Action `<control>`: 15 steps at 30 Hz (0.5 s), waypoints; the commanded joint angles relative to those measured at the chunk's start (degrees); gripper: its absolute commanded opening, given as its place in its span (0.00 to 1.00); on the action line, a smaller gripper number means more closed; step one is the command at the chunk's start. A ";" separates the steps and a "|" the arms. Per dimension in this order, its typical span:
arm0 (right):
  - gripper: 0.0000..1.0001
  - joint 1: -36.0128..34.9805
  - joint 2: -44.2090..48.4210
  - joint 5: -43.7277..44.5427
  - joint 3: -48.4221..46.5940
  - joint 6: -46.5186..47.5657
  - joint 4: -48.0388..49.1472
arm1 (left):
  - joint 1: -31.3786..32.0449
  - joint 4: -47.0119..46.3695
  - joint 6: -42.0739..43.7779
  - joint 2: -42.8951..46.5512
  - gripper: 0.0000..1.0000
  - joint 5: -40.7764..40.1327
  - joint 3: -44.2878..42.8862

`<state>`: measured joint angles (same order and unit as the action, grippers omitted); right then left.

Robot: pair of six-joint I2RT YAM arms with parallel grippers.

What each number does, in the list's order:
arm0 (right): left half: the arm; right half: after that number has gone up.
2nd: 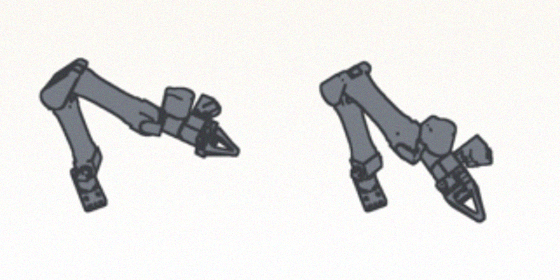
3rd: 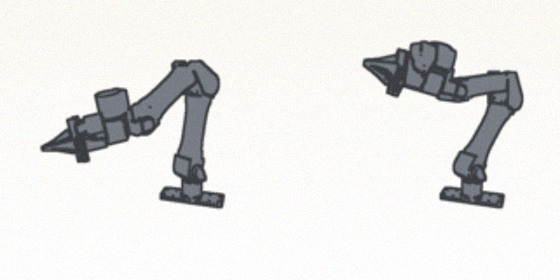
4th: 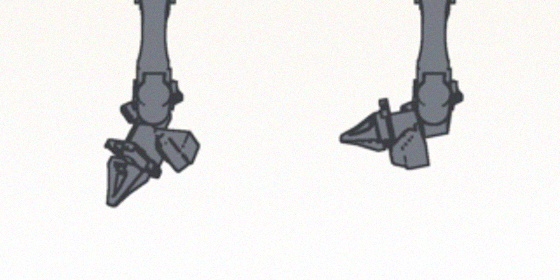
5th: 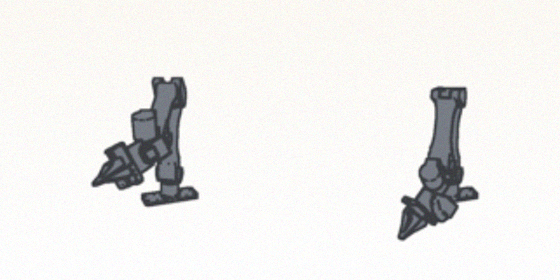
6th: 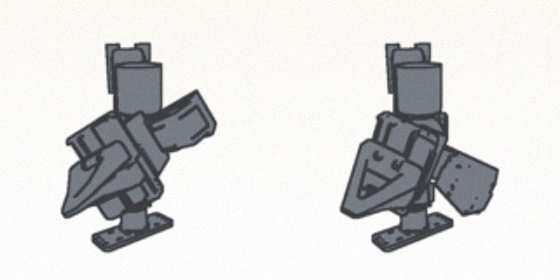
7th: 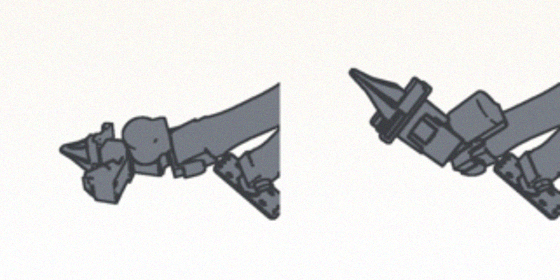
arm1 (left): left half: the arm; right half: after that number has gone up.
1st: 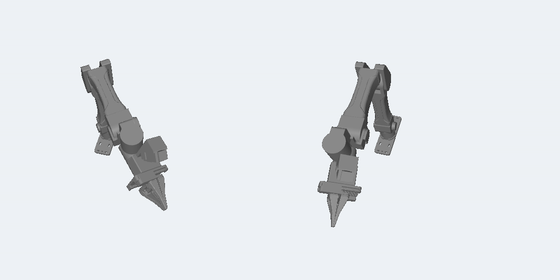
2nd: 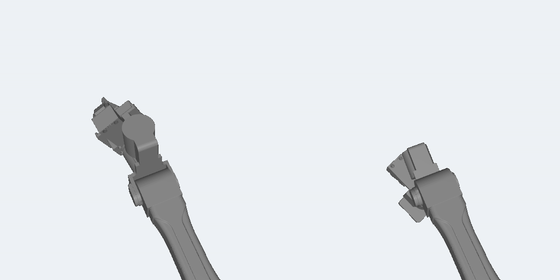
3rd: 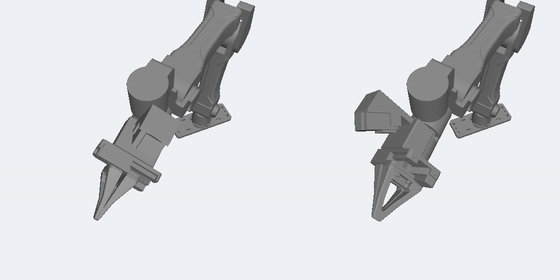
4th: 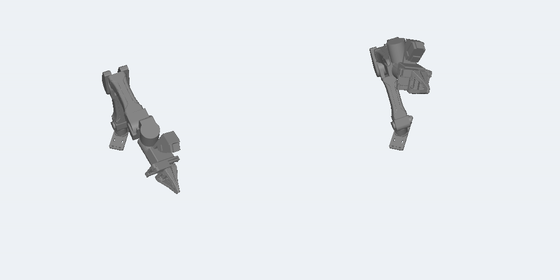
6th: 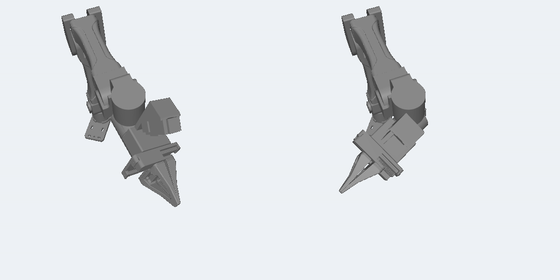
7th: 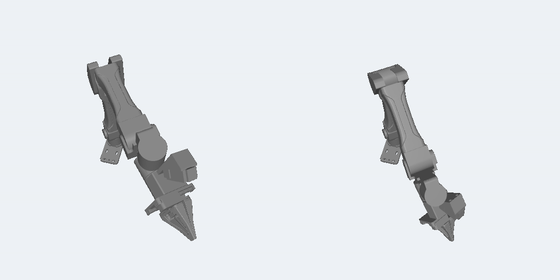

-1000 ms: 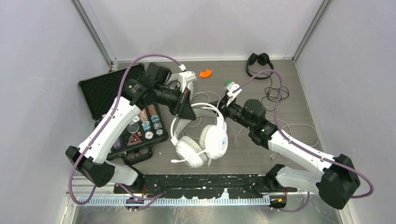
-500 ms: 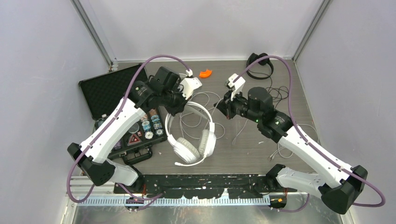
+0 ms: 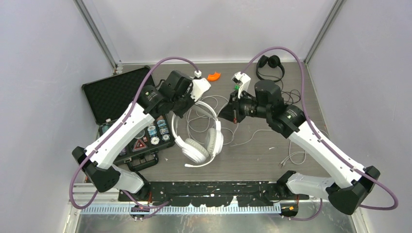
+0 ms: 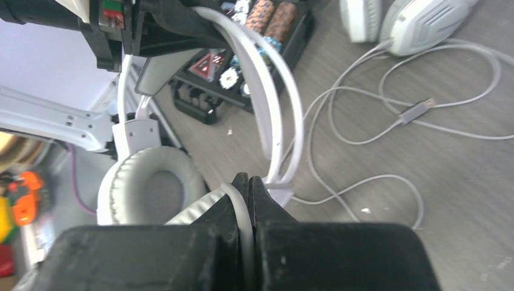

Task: Wrap the headphones
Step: Wrap the headphones cable around the headphones.

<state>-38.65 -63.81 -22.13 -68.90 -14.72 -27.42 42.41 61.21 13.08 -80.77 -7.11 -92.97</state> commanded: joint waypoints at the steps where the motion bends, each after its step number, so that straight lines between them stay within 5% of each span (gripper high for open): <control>1: 0.00 -0.08 -1.51 -11.68 -3.32 -14.08 8.50 | 0.04 -1.02 -5.34 -0.07 0.00 -7.34 -3.45; 15: 0.00 -0.09 -4.41 -6.28 -7.06 -23.40 6.80 | 0.04 0.76 -16.31 0.86 0.00 -16.06 -5.02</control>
<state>-37.87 -68.29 -25.56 -71.16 -33.01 -23.51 42.63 63.99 3.33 -80.64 -17.04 -95.64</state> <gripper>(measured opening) 0.014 0.086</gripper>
